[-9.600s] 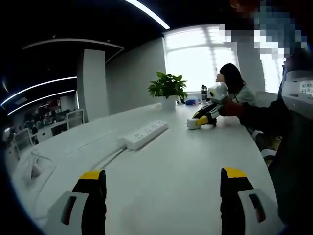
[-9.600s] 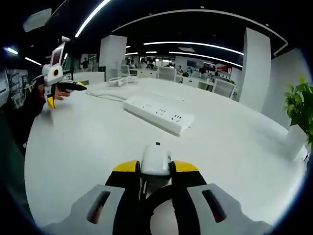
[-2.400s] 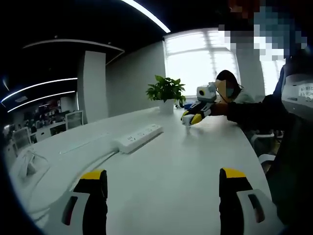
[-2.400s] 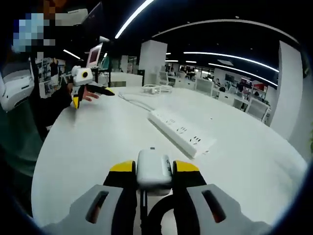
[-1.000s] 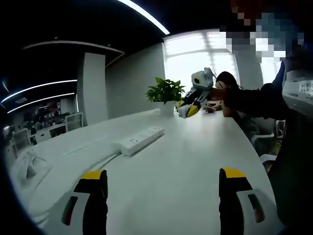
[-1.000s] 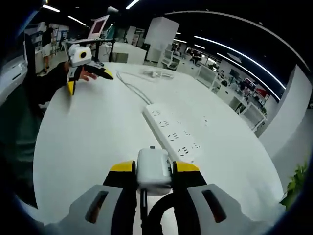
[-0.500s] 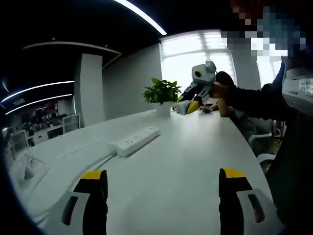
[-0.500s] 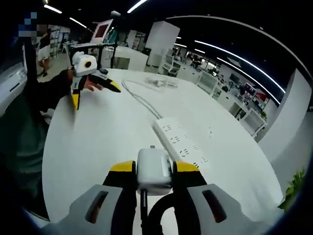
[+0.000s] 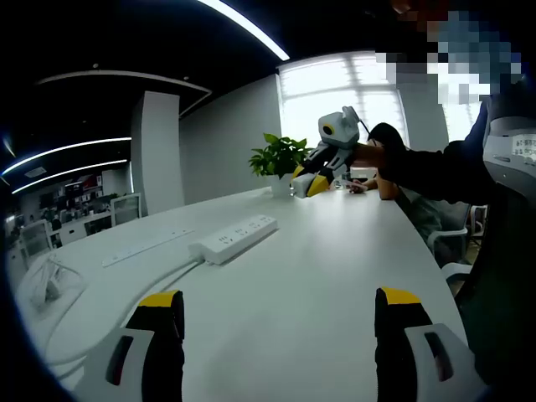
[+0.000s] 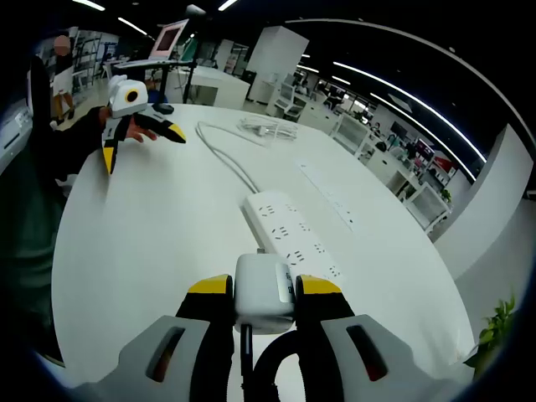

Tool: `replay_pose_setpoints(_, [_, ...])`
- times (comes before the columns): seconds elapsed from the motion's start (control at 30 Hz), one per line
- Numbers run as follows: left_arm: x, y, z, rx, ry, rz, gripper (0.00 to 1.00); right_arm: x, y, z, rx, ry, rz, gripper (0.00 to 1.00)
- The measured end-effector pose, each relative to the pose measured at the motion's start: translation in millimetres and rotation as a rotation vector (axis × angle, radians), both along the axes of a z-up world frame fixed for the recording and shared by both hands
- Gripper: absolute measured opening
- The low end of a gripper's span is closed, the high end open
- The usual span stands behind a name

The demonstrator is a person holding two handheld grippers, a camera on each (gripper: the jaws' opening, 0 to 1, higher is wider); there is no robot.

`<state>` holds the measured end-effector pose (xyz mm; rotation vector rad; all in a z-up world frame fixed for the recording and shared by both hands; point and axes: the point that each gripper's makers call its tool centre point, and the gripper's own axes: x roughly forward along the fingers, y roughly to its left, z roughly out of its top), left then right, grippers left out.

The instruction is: Straighten the power strip on the desk, plug the charger into it

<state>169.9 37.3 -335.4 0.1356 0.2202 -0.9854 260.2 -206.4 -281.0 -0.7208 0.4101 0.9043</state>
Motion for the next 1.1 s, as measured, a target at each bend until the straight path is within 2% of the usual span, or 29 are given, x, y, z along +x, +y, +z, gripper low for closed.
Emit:
replay_pose_setpoints(0.33, [2.4, 2, -1.1, 0.001, 0.003, 0.009, 0.97, 18, -11, -0.2, -0.071, -0.020, -0.015, 0.24])
replay_pose_setpoints(0.57, [3.2, 3, -3.1, 0.001, 0.008, 0.012, 0.97, 29, -15, -2.7, -0.107, -0.010, -0.020, 0.24])
replay_pose_setpoints(1.1, [7.7, 5, -5.4, 0.002, 0.015, 0.017, 0.97, 43, -20, -6.3, -0.208, -0.013, -0.011, 0.24])
